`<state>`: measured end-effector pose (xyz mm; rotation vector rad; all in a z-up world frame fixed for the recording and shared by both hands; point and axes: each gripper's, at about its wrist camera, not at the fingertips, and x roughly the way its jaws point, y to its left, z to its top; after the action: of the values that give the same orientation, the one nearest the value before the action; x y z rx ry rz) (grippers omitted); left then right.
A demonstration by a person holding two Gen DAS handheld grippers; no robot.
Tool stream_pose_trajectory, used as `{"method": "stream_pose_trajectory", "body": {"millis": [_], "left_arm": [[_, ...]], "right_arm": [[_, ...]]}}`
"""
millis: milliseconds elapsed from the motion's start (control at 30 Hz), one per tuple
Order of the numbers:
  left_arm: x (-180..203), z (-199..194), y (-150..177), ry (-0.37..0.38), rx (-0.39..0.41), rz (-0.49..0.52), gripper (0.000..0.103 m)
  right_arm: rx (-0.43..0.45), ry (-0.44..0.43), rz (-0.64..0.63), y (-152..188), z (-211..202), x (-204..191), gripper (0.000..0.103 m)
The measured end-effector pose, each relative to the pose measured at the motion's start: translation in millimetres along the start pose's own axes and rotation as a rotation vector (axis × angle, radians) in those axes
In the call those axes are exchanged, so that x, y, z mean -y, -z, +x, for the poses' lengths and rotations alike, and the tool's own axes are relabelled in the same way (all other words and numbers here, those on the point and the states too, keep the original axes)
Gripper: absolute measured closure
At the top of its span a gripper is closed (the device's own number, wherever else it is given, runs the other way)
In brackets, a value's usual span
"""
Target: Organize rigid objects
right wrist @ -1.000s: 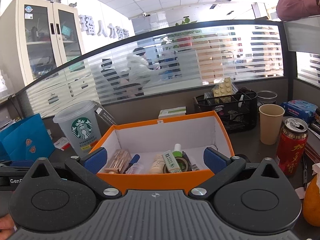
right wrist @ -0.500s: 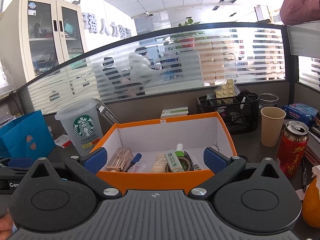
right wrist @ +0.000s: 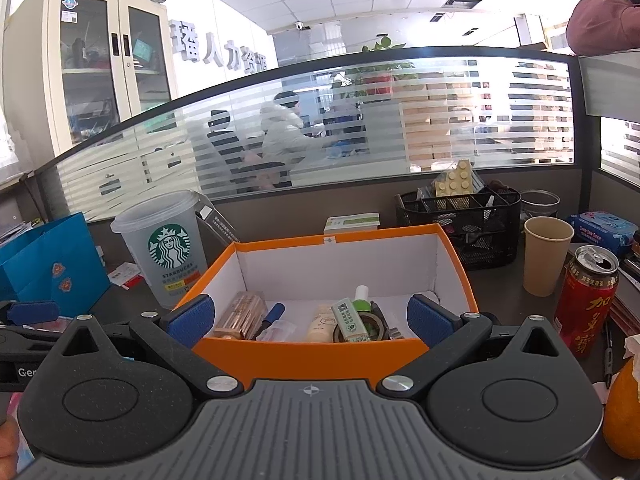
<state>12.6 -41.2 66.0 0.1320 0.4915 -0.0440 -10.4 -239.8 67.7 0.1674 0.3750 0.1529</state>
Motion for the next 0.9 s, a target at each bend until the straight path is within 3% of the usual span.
{"method": "stream_pose_trajectory", "body": {"millis": [433, 733, 900], "left_arm": [[1.0, 1.7, 1.5, -0.009, -0.006, 0.013, 0.0], [0.3, 1.1, 3.2, 0.029, -0.014, -0.002, 0.0], [-2.9, -5.2, 7.7, 0.037, 0.021, -0.032, 0.0]], "right_arm": [[-0.004, -0.006, -0.012, 1.6, 0.5, -4.7, 0.0], [-0.008, -0.007, -0.016, 2.2, 1.2, -6.5, 0.0], [-0.005, -0.012, -0.019, 1.8, 0.1, -8.2, 0.0]]}}
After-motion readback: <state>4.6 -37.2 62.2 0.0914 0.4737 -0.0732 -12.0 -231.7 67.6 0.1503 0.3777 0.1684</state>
